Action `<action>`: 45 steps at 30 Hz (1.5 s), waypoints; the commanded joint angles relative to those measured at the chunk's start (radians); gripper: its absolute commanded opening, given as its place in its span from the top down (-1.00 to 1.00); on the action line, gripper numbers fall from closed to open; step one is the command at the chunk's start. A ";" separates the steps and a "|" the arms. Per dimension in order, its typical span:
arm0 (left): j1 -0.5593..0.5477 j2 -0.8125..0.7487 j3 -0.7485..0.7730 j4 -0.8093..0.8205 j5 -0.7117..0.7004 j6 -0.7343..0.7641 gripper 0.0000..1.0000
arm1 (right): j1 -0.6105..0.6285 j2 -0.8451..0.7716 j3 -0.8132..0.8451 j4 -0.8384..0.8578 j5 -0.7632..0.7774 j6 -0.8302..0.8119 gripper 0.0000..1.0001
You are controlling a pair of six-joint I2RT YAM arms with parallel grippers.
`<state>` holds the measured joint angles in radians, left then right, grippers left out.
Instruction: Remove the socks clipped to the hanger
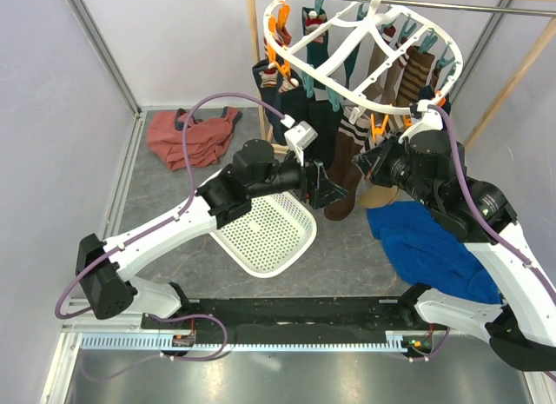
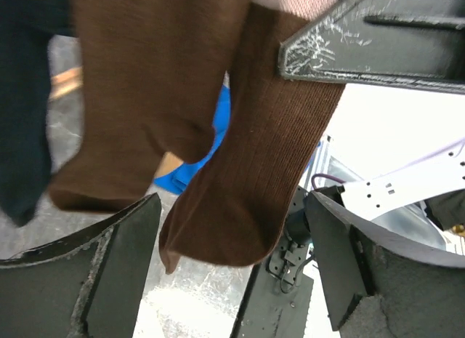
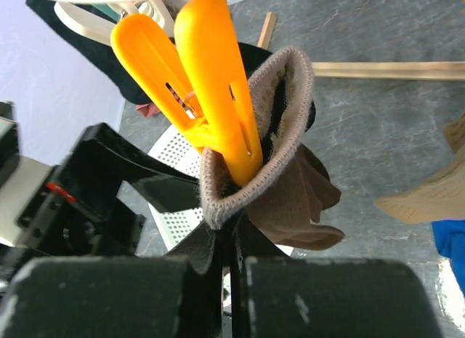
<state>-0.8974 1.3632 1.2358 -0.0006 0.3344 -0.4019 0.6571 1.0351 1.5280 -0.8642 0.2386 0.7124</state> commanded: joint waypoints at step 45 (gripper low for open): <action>-0.092 -0.018 0.024 -0.055 -0.121 -0.003 0.96 | -0.001 0.266 0.609 -0.343 0.358 -0.027 -0.41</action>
<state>-0.9539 1.3785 1.2430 -0.0586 0.2703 -0.4030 0.6571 1.3014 2.0964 -1.1984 0.5655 0.7067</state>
